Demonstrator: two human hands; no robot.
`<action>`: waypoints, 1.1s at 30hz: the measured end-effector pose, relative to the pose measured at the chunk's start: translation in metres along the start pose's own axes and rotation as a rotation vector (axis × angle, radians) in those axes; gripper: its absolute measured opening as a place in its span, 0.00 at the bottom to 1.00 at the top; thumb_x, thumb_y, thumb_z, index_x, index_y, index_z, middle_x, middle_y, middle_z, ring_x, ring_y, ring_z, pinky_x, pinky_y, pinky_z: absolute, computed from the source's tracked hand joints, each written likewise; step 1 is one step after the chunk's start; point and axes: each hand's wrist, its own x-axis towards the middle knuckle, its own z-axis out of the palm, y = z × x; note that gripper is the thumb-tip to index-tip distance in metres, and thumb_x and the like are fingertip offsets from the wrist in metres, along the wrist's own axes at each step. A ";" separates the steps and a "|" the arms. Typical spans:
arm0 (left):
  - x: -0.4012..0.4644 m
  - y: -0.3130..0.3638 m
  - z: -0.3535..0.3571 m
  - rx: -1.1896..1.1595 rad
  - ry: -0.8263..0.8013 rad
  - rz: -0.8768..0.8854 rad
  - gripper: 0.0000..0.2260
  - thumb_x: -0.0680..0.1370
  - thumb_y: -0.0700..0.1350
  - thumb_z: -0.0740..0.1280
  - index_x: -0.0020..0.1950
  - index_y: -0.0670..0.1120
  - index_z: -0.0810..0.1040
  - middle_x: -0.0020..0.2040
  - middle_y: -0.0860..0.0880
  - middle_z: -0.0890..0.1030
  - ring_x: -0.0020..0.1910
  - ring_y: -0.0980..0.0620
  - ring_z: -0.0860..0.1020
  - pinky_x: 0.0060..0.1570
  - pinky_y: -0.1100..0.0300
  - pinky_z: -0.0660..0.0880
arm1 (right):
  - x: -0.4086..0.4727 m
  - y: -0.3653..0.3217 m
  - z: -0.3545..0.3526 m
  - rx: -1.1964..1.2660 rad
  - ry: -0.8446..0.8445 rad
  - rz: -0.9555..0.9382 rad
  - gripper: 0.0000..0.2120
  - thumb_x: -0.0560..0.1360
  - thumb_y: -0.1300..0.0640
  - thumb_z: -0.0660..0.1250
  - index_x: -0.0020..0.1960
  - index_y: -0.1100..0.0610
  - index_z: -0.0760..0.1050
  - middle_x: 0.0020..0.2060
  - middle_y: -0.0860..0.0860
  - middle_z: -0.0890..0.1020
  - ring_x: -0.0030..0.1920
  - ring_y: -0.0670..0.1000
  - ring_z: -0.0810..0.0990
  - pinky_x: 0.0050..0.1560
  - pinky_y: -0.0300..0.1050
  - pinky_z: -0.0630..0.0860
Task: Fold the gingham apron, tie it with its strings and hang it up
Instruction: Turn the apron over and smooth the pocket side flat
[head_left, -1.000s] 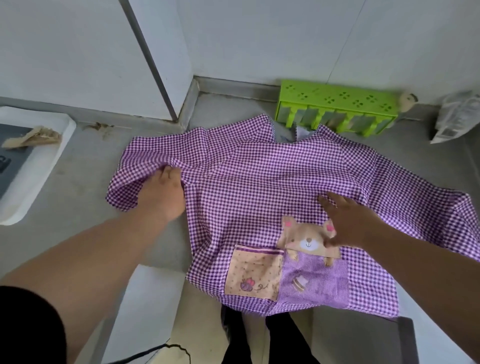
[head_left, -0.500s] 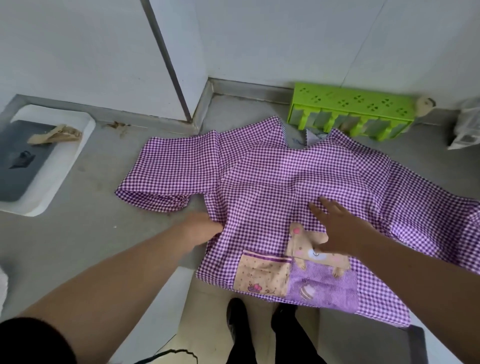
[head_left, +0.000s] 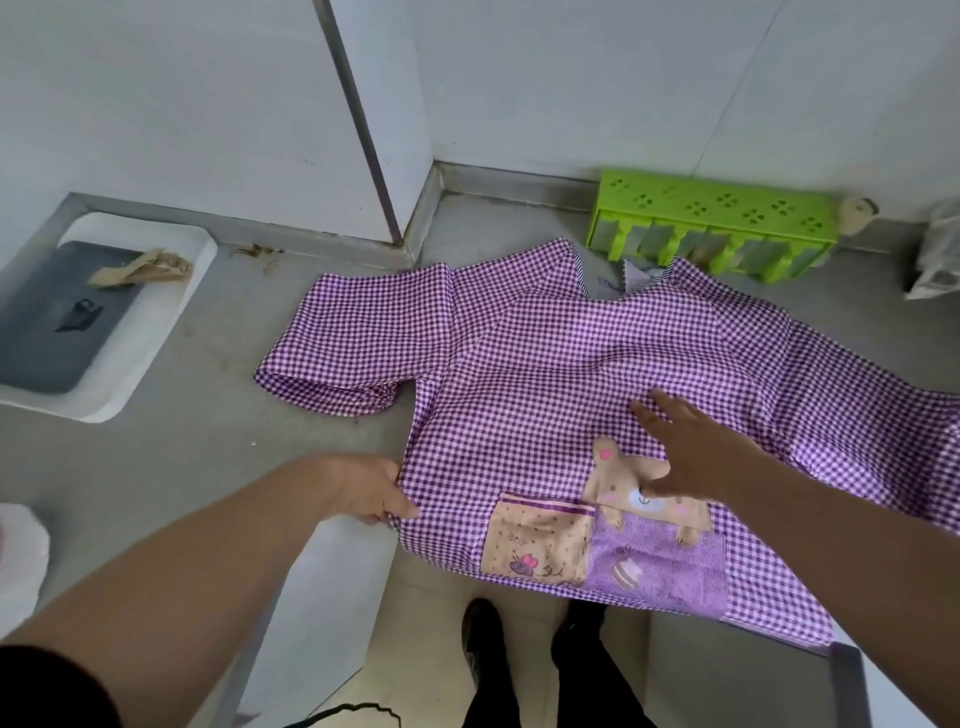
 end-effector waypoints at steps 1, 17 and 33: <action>-0.001 -0.001 0.000 0.019 0.024 -0.010 0.22 0.81 0.48 0.73 0.74 0.48 0.73 0.66 0.49 0.82 0.59 0.51 0.82 0.62 0.56 0.79 | 0.000 -0.001 0.000 -0.002 0.001 0.000 0.60 0.68 0.31 0.73 0.82 0.43 0.34 0.82 0.48 0.35 0.83 0.55 0.41 0.77 0.65 0.62; -0.014 0.029 -0.010 0.333 0.016 -0.316 0.16 0.83 0.50 0.70 0.67 0.43 0.78 0.58 0.43 0.85 0.45 0.48 0.85 0.55 0.53 0.83 | 0.005 0.005 -0.005 -0.119 0.064 -0.056 0.61 0.66 0.27 0.72 0.83 0.45 0.39 0.83 0.49 0.45 0.82 0.57 0.53 0.71 0.61 0.72; 0.005 0.145 -0.006 1.065 0.598 0.368 0.34 0.80 0.53 0.70 0.82 0.57 0.59 0.86 0.50 0.49 0.83 0.46 0.56 0.80 0.46 0.61 | 0.024 0.046 -0.017 -0.076 0.167 -0.179 0.44 0.73 0.31 0.66 0.81 0.44 0.52 0.80 0.49 0.59 0.79 0.54 0.58 0.78 0.56 0.60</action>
